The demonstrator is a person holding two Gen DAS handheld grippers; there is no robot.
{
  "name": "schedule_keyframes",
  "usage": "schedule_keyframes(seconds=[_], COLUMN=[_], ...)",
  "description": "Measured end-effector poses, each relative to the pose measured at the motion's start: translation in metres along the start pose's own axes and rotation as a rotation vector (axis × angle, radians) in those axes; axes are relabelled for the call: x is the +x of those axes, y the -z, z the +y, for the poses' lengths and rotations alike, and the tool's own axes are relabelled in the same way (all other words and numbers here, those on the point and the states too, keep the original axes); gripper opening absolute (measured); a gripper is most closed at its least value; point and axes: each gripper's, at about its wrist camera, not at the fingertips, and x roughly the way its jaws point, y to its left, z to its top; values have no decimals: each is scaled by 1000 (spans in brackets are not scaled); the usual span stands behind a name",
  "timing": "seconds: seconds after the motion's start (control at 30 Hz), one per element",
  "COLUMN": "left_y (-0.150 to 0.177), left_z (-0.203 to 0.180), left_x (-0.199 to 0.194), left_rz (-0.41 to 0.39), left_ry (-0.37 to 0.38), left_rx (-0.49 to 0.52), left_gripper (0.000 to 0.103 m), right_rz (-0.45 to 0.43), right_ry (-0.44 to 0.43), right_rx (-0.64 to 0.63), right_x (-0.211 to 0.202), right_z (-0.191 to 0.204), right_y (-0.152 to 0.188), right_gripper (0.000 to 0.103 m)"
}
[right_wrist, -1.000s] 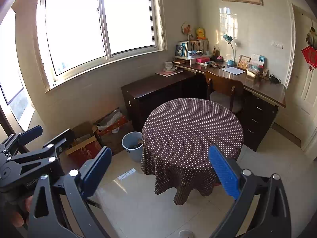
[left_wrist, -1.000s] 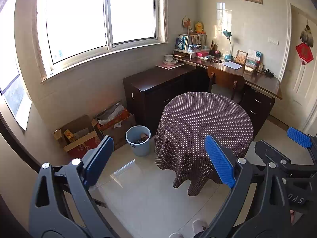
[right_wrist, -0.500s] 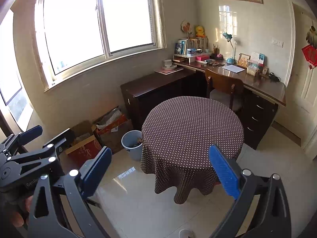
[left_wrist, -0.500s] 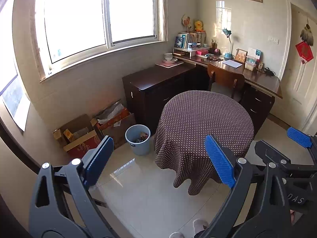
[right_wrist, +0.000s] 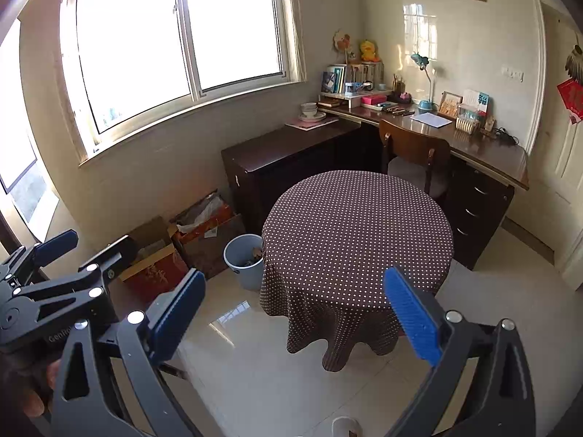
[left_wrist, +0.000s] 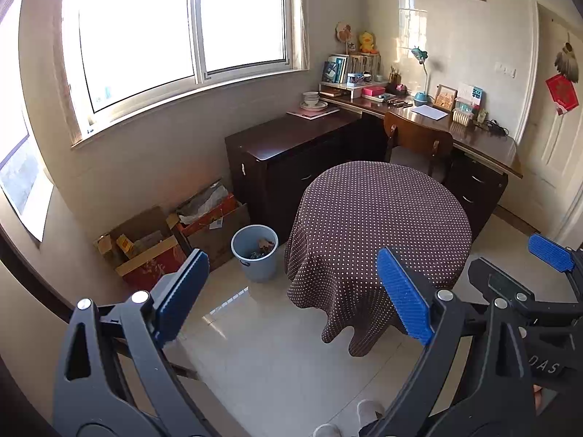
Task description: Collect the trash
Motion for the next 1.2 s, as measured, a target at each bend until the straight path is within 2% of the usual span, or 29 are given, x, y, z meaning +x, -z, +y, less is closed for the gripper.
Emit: schedule_keyframes(seconds=[0.47, 0.73, 0.97, 1.2], left_y=[-7, -20, -40, -67], left_z=[14, 14, 11, 1], left_x=[37, 75, 133, 219], left_rz=[44, 78, 131, 247], left_ry=[-21, -26, -34, -55], left_rx=[-23, -31, -32, -37], left_gripper=[92, 92, 92, 92], right_rz=[70, 104, 161, 251], right_ry=[-20, -24, -35, -42], right_rx=[-13, -16, -20, -20], right_x=[48, 89, 148, 232], right_z=[15, 13, 4, -23], right_y=[-7, -23, -46, -80], right_gripper=[97, 97, 97, 97])
